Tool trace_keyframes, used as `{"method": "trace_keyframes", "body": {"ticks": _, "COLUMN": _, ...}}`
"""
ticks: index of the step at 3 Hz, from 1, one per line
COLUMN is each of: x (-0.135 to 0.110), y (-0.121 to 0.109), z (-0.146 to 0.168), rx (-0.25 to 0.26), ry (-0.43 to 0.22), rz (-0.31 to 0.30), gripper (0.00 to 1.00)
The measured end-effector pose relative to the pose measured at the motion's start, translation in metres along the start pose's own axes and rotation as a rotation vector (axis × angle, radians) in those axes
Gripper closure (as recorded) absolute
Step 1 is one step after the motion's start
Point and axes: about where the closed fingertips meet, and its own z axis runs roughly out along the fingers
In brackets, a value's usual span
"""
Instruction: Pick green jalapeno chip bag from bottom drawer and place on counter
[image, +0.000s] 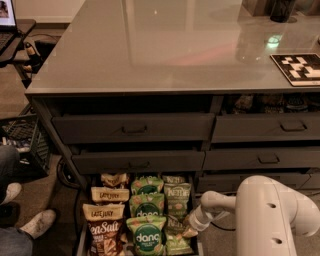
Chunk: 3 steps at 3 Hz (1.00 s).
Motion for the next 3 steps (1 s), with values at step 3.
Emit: {"method": "trace_keyframes", "body": {"ticks": 3, "x": -0.011, "y": -0.002, "z": -0.017, "rx": 0.01, "ry": -0.038, "rz": 0.022, "gripper": 1.0}}
